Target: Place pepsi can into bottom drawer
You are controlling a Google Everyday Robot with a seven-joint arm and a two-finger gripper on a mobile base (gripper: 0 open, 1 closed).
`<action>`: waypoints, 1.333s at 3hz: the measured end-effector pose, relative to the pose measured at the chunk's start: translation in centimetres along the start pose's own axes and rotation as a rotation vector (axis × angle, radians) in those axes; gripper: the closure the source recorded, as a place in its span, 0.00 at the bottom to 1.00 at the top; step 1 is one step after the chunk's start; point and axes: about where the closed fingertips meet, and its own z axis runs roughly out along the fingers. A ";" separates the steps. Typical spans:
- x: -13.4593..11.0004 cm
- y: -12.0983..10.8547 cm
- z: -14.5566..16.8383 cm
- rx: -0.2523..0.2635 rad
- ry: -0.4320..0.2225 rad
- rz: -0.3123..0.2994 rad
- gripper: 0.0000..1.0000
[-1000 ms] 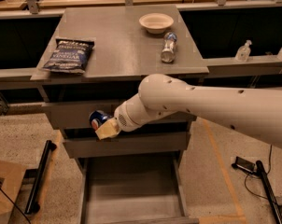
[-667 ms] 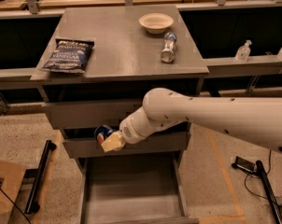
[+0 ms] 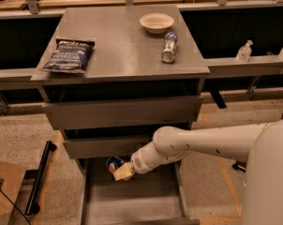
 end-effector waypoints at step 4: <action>3.9 -6.0 6.4 -0.016 0.046 0.062 1.00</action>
Offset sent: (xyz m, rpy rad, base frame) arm -0.0087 0.0018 -0.0165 0.0023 0.0340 0.0050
